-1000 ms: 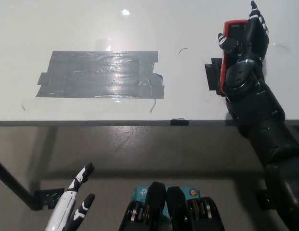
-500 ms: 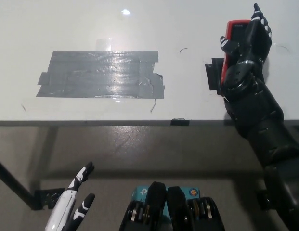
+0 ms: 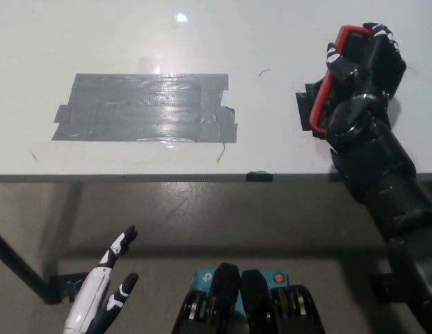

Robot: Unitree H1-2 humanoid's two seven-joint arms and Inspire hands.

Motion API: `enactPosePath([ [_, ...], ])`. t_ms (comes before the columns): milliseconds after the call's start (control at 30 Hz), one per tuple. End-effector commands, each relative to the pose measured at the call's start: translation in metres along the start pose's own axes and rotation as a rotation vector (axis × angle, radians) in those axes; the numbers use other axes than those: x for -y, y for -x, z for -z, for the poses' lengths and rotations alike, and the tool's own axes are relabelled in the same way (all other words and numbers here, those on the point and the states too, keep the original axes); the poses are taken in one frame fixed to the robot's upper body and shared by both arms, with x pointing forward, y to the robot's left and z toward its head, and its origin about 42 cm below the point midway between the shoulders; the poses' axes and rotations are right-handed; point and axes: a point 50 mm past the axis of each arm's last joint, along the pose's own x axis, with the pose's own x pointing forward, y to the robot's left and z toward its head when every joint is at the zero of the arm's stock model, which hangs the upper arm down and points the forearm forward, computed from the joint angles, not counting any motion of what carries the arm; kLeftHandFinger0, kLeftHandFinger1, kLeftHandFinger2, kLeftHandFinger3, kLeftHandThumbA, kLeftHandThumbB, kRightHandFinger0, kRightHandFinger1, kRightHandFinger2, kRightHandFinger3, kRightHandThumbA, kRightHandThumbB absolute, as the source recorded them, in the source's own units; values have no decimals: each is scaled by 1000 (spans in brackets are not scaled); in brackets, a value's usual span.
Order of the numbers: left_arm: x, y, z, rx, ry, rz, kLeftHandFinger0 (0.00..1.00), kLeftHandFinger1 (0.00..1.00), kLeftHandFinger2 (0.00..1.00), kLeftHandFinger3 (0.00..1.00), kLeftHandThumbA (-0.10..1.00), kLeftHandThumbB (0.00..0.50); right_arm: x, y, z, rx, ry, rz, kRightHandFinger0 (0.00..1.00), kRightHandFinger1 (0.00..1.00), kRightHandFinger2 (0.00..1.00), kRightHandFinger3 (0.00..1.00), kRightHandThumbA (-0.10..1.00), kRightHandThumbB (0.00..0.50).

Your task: The robot first picks the multimeter with right hand and then unfolds the black stand on the back of it using left hand

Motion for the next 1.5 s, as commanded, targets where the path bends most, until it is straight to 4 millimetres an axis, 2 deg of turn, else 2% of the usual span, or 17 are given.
enactPosePath([
  [0, -7, -2, -8, 67, -10, -5, 1000, 1000, 1000, 1000, 1000, 187, 10, -9, -24, 58, -92, 42, 0, 105, 494, 555, -100, 300],
  [267, -10, -5, -10, 66, -16, -7, 1000, 1000, 1000, 1000, 1000, 177, 13, -11, -22, 36, -232, 68, 0, 76, 501, 542, -100, 281],
  [367, -10, -5, -10, 62, -16, -6, 1000, 1000, 1000, 1000, 1000, 182, 18, -14, -26, -14, -446, 46, 2, 105, 541, 541, -100, 243],
  [400, -10, -5, -10, 66, -18, -7, 1000, 1000, 1000, 1000, 1000, 183, 21, -16, -28, -40, -542, 43, 357, 305, 445, 510, -100, 231],
  [433, -12, -8, -10, 70, -20, -9, 1000, 1000, 1000, 1000, 1000, 183, 23, -17, -33, -45, -587, 38, 293, 188, 320, 499, -100, 213],
  [467, -12, -8, -10, 73, -21, -8, 1000, 1000, 1000, 1000, 1000, 176, 30, -19, -38, -70, -756, 30, 163, 20, 311, 496, -100, 193],
  [500, -12, -8, -10, 73, -21, -7, 1000, 1000, 1000, 1000, 1000, 178, 32, -20, -39, -74, -805, 28, 27, 1, 304, 491, -100, 192],
  [633, -13, -9, -10, 75, -25, -5, 1000, 1000, 1000, 1000, 1000, 184, 53, -20, -56, -124, -1239, -36, 0, 84, 566, 616, -100, 199],
  [733, -14, -9, -10, 64, -25, -9, 1000, 1000, 1000, 1000, 1000, 195, 71, -17, -70, -139, -1436, -85, 0, 9, 503, 437, -100, 208],
  [867, -12, -9, -9, 70, -19, -7, 1000, 1000, 1000, 1000, 1000, 193, 91, -3, -78, -122, -1644, -151, 0, 12, 550, 232, -100, 164],
  [1000, -10, -8, -9, 70, -12, -5, 1000, 1000, 1000, 1000, 1000, 199, 97, 9, -83, -151, -1828, -240, 0, 58, 609, 435, -100, 139],
  [1067, -10, -11, -11, 76, -14, -11, 1000, 1000, 1000, 1000, 1000, 200, 100, 12, -84, -174, -1883, -293, 0, 119, 624, 704, -100, 132],
  [1100, -10, -12, -14, 78, -15, -14, 1000, 1000, 1000, 1000, 1000, 237, 101, 15, -84, -189, -1909, -314, 0, 62, 536, 725, -100, 160],
  [1167, -13, -20, -25, 112, -7, -39, 1000, 1000, 1000, 1000, 1000, 220, 104, 26, -84, -206, -1981, -379, 0, 142, 593, 932, -100, 128],
  [1300, -21, -32, -48, 163, 15, -87, 1000, 1000, 1000, 1000, 1000, 258, 101, 49, -85, -224, -2066, -452, 0, 181, 593, 990, -100, 141],
  [1400, -31, -48, -69, 250, 39, -120, 1000, 1000, 1000, 1000, 1000, 262, 98, 67, -84, -220, -2094, -514, 0, 146, 584, 892, -100, 105],
  [1467, -39, -60, -86, 297, 39, -141, 1000, 1000, 1000, 1000, 1000, 281, 94, 82, -80, -210, -2105, -595, 0, 219, 650, 1000, -100, 75],
])
